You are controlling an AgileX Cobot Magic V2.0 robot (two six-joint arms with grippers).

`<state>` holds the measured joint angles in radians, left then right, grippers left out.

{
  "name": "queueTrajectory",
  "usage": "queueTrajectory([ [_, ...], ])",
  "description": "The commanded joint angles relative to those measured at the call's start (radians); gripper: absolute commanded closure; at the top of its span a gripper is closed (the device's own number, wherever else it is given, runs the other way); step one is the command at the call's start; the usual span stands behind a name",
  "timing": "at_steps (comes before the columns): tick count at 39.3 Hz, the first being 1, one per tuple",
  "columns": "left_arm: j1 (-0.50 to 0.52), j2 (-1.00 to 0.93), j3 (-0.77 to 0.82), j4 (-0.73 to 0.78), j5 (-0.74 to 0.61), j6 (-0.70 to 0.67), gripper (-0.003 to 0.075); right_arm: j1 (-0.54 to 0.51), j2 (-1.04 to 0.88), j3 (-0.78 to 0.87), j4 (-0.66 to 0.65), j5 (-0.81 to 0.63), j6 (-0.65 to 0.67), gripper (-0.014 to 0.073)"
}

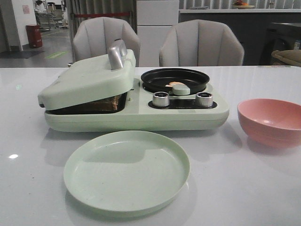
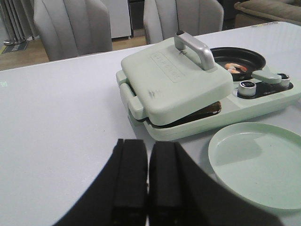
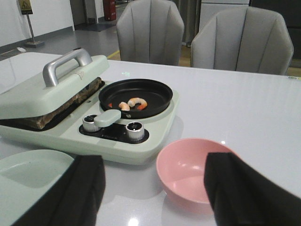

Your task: Make breakfast with bread and shrimp

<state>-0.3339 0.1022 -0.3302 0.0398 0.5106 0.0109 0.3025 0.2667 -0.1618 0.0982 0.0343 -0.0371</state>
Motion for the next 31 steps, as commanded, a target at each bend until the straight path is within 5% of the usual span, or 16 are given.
queueTrajectory([
  [1, -0.005, 0.011, -0.025, -0.006, -0.074, -0.005, 0.0606, 0.001, 0.007, -0.026, -0.002, -0.103, -0.009, 0.0043],
  [6, -0.005, 0.011, -0.025, -0.006, -0.074, -0.005, 0.0606, 0.001, 0.007, -0.026, -0.002, -0.118, -0.009, 0.0093],
  [12, -0.005, 0.011, -0.025, -0.006, -0.074, -0.005, 0.0606, 0.001, 0.007, -0.026, -0.003, -0.129, -0.009, 0.0460],
  [31, -0.005, 0.011, -0.025, -0.006, -0.074, -0.005, 0.0606, 0.001, 0.007, -0.026, -0.002, -0.129, -0.009, 0.0408],
])
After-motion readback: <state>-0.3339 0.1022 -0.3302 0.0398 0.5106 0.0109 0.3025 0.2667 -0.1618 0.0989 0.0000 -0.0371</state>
